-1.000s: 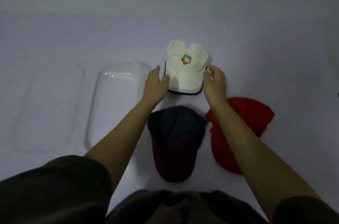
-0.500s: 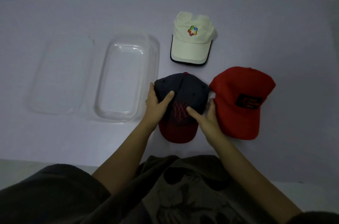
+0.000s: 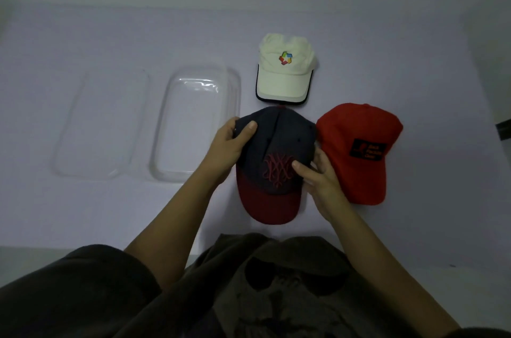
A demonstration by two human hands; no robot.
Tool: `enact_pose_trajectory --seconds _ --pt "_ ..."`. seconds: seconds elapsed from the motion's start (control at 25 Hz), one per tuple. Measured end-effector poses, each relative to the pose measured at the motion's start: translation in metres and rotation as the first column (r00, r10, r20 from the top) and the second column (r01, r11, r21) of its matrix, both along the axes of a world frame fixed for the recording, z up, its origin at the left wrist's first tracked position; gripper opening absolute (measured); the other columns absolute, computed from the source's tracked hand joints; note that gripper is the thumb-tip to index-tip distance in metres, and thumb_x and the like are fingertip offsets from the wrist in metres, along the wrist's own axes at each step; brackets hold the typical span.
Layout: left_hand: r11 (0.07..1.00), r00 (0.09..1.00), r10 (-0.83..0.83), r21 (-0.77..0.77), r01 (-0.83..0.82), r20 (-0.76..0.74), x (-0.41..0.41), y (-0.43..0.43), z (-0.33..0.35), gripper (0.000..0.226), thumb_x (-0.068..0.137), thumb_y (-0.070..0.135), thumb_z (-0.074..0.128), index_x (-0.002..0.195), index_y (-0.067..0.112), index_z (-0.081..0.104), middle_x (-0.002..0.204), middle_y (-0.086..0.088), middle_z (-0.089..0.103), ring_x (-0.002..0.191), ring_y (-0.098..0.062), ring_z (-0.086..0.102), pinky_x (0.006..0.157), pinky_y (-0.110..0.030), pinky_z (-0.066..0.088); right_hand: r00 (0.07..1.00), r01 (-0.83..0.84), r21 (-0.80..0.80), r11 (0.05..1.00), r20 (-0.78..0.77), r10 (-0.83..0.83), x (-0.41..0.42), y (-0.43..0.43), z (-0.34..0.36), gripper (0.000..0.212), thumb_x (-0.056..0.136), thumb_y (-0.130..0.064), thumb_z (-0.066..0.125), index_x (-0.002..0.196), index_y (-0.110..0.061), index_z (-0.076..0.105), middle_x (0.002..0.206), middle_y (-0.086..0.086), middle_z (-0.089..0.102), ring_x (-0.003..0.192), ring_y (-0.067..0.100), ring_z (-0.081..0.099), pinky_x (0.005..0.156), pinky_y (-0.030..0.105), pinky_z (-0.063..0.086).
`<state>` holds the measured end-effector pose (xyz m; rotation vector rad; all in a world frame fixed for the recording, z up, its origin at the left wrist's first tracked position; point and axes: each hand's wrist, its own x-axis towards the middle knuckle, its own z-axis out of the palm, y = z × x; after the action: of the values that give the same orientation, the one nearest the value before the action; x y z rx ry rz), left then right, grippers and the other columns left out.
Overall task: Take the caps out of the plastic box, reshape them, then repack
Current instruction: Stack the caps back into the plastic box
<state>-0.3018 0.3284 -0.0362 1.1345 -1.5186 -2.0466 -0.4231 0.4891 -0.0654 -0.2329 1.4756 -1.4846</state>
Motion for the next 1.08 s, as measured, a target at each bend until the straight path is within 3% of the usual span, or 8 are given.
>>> enact_pose_trajectory --seconds 0.12,0.24,0.44,0.52,0.64,0.76,0.92,1.08 --pt "1.000 0.993 0.001 -0.029 -0.004 -0.114 0.024 -0.033 0.034 0.012 0.091 0.021 0.057 0.099 0.013 0.058 0.098 -0.006 0.068 0.086 -0.014 0.067 0.072 -0.024 0.054 0.999 -0.025 -0.128 0.991 -0.028 0.021 0.011 -0.014 0.032 0.067 0.072 -0.014 0.073 0.131 -0.030 0.044 0.130 -0.011 0.052 0.115 0.008 0.056 0.084 0.026 0.053" --pt "0.994 0.989 -0.022 -0.109 0.006 -0.147 0.051 -0.077 0.067 0.019 0.093 0.012 0.051 0.109 0.010 0.061 0.106 -0.008 0.069 0.096 -0.018 0.066 0.081 -0.028 0.055 0.985 -0.133 -0.172 0.976 -0.133 0.111 0.033 -0.048 0.052 0.075 0.069 -0.019 0.073 0.136 -0.031 0.040 0.140 -0.008 0.045 0.125 0.014 0.049 0.094 0.036 0.049" --pt "0.972 0.991 0.080 -0.210 -0.101 -0.108 0.102 -0.142 0.088 0.020 0.094 0.009 0.047 0.094 0.013 0.067 0.087 0.004 0.074 0.087 -0.014 0.068 0.076 -0.026 0.054 0.938 -0.270 -0.150 0.951 -0.266 0.224 0.089 -0.123 0.063 0.085 0.073 -0.002 0.070 0.141 -0.032 0.029 0.144 -0.012 0.035 0.128 0.013 0.040 0.103 0.041 0.041" --pt "0.972 0.983 0.132 -0.180 -0.154 -0.125 0.116 -0.162 0.079 0.019 0.094 0.012 0.048 0.096 0.014 0.067 0.093 0.001 0.073 0.092 -0.016 0.067 0.079 -0.029 0.054 0.888 -0.297 -0.050 0.954 -0.382 0.256 0.106 -0.140 0.055 0.088 0.076 0.002 0.066 0.145 -0.029 0.020 0.147 -0.008 0.029 0.131 0.014 0.034 0.105 0.035 0.034" --pt "0.981 0.983 0.155 -0.100 -0.165 -0.099 0.121 -0.176 0.054 0.019 0.094 0.012 0.049 0.104 0.009 0.064 0.102 -0.007 0.069 0.094 -0.021 0.066 0.084 -0.034 0.054 0.747 -0.162 0.324 0.932 -0.577 0.330 0.121 -0.142 0.025 0.087 0.083 -0.013 0.063 0.148 -0.016 0.005 0.155 0.006 0.013 0.141 0.024 0.016 0.113 0.037 0.020" --pt "0.991 0.991 0.128 -0.041 -0.130 -0.041 0.116 -0.178 0.031 0.018 0.094 0.011 0.049 0.104 0.008 0.064 0.100 -0.007 0.069 0.090 -0.020 0.066 0.077 -0.030 0.055 0.787 -0.138 0.472 0.871 -0.482 0.386 0.135 -0.138 0.003 0.077 0.093 -0.013 0.048 0.148 -0.010 -0.005 0.156 0.012 0.011 0.142 0.027 0.018 0.112 0.033 0.021" --pt "0.990 0.989 0.143 0.019 -0.143 -0.034 0.111 -0.186 0.016 0.018 0.092 0.010 0.050 0.102 0.010 0.064 0.102 -0.007 0.068 0.091 -0.020 0.066 0.076 -0.030 0.054 0.809 -0.129 0.458 0.879 -0.464 0.361 0.147 -0.139 -0.001 0.067 0.092 -0.001 0.039 0.148 -0.009 0.005 0.110 0.018 0.059 0.085 0.021 0.055 0.074 0.029 0.047" --pt "0.988 0.988 0.153 -0.005 -0.153 0.017 0.111 -0.196 0.011 0.016 0.093 0.011 0.050 0.096 0.013 0.065 0.098 -0.006 0.068 0.089 -0.019 0.065 0.074 -0.030 0.054 0.781 -0.159 0.481 0.862 -0.473 0.408 0.148 -0.143 -0.003 0.060 0.091 -0.001 0.038 0.145 -0.009 0.015 0.071 -0.001 0.046 0.065 0.013 0.047 0.062 0.028 0.041"
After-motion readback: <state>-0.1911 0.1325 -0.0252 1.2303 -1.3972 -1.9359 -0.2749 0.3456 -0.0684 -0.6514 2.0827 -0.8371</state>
